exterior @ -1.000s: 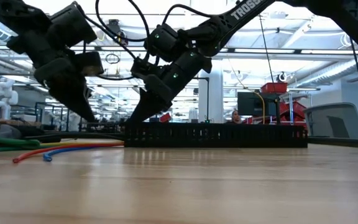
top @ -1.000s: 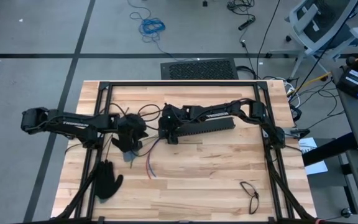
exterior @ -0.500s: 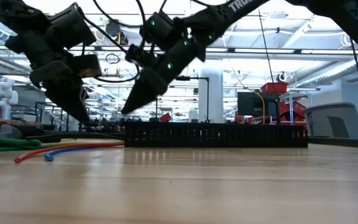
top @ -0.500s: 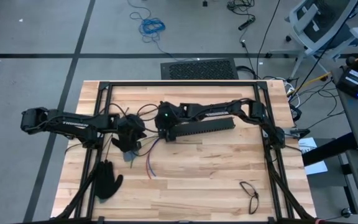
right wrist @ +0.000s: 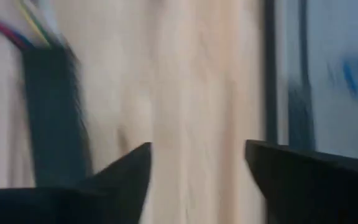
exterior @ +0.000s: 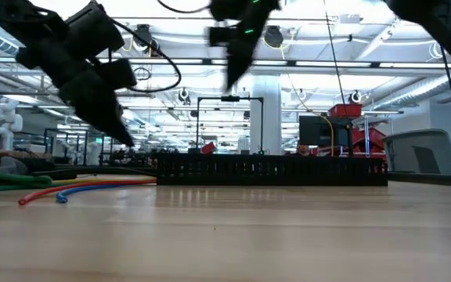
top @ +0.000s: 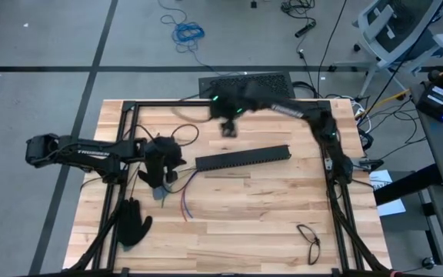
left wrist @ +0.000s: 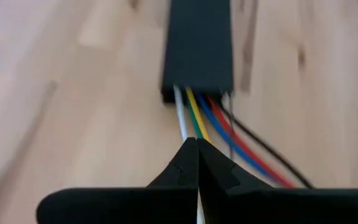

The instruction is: Ziptie cables

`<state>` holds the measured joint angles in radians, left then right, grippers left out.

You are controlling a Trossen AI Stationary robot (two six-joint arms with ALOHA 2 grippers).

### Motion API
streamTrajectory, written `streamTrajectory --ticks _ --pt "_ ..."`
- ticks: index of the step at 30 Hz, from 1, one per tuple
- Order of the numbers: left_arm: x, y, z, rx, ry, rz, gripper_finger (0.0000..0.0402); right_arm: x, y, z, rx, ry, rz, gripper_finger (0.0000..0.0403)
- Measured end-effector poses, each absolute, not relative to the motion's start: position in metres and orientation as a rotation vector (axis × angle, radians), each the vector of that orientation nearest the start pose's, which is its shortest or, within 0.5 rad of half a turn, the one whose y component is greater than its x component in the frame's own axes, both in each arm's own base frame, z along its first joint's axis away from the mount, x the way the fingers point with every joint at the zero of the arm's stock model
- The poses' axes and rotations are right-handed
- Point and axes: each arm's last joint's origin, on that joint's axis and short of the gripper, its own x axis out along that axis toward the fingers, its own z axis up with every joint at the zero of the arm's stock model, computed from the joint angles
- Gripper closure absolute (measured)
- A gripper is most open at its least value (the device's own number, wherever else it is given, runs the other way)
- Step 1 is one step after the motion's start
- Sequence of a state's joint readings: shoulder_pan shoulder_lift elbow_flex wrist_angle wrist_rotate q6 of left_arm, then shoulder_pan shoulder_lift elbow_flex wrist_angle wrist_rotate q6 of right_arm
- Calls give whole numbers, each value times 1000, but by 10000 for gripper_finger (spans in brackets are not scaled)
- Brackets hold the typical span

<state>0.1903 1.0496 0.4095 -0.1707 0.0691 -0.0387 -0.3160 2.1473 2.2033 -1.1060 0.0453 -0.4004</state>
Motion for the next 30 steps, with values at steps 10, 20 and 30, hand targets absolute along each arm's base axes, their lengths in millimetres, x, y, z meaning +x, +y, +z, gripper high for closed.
streamTrajectory --ticks 10,20,30 --pt "189 59 176 -157 638 255 401 313 -190 364 71 1320 -509 392" --pt "198 92 206 -115 269 404 401 260 -181 257 318 1403 -602 402" --pt "272 153 189 -268 435 251 401 238 -162 217 514 1339 -677 403"
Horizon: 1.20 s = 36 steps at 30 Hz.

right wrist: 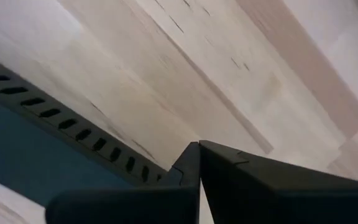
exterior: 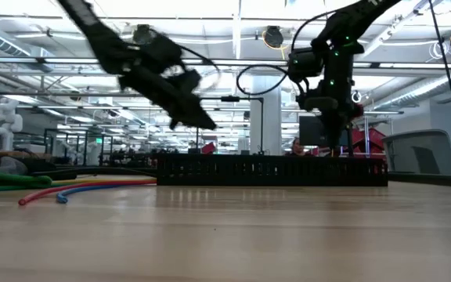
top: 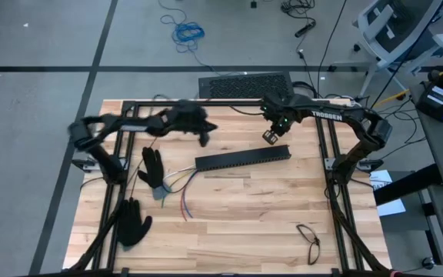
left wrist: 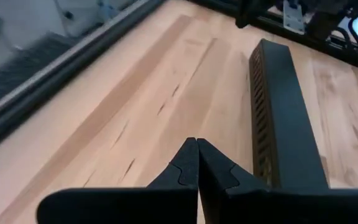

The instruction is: Ziptie cables

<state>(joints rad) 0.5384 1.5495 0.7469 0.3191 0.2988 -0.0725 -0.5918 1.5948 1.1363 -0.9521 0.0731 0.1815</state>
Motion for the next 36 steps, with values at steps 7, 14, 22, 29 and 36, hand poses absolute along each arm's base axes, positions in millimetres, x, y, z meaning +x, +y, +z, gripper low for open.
streamTrajectory --ticks 7,14,22,29,36 --pt "342 163 185 -256 538 77 401 231 -155 201 586 1379 -697 403" --pt "363 142 165 -146 605 38 401 225 -147 171 608 1358 -678 403" --pt "371 125 151 -133 662 33 401 218 -134 148 634 1365 -663 403" --pt "369 106 143 -201 767 3 401 231 -114 146 605 1346 -606 403" --pt "366 75 134 -210 911 -89 401 241 -99 146 584 1318 -581 403"
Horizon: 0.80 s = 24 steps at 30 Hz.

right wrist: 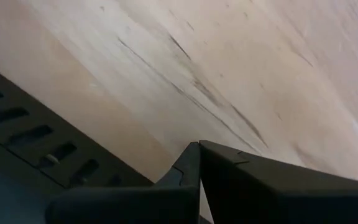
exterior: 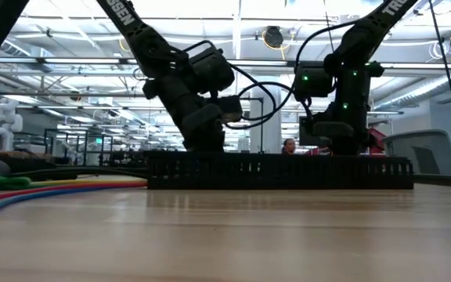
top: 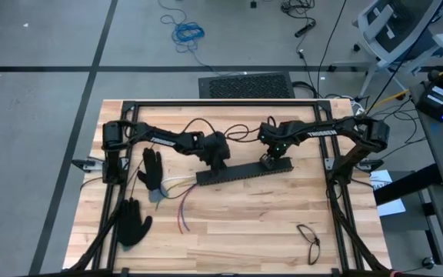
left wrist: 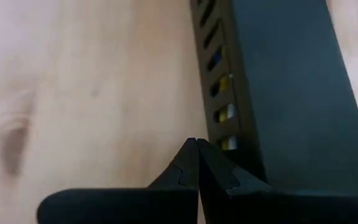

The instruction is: Ziptie cables

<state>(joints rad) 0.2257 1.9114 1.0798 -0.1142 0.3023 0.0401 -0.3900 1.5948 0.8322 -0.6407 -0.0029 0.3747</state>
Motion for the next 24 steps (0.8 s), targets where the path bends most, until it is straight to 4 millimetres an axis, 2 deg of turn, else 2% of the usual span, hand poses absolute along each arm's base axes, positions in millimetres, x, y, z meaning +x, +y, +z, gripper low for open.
streamTrajectory --ticks 3,9,24 --pt "367 69 134 -197 921 -95 401 243 -96 146 580 1321 -577 403" --pt "364 68 133 -208 954 -88 401 239 -84 145 589 1398 -583 403" --pt "352 59 136 -197 1059 -97 401 250 -36 145 590 1415 -562 403"
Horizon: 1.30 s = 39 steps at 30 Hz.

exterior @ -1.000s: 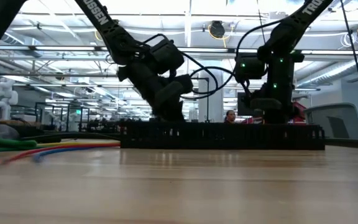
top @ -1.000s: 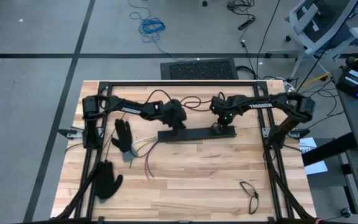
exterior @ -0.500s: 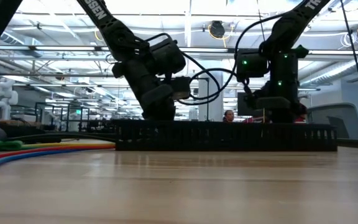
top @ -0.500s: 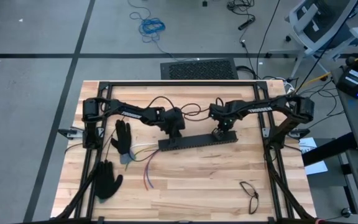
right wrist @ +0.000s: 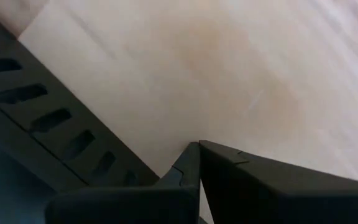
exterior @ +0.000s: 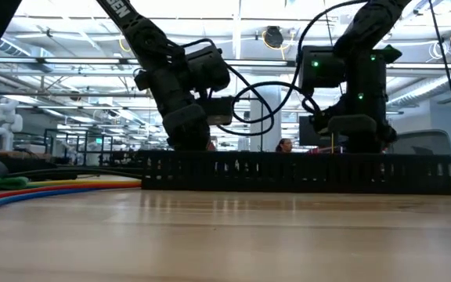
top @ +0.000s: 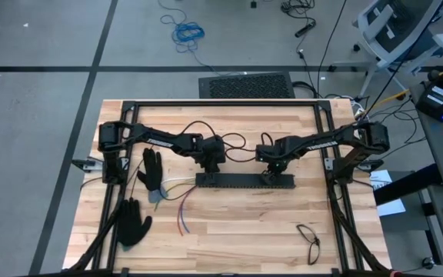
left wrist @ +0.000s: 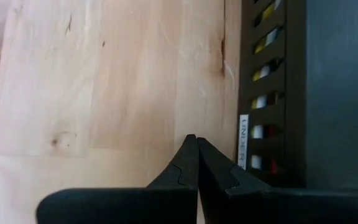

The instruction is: Ziptie cables

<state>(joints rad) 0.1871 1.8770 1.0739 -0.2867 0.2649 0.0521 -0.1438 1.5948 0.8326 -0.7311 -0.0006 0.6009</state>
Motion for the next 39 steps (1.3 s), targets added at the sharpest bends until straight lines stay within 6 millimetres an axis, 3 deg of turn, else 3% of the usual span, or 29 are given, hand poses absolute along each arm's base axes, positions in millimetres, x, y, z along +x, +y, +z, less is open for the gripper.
streamTrajectory --ticks 11,39 --pt "353 47 136 -234 1083 -59 401 246 -6 138 566 1399 -611 403" --pt "358 14 136 -294 1082 16 401 245 -4 137 515 1421 -560 403"
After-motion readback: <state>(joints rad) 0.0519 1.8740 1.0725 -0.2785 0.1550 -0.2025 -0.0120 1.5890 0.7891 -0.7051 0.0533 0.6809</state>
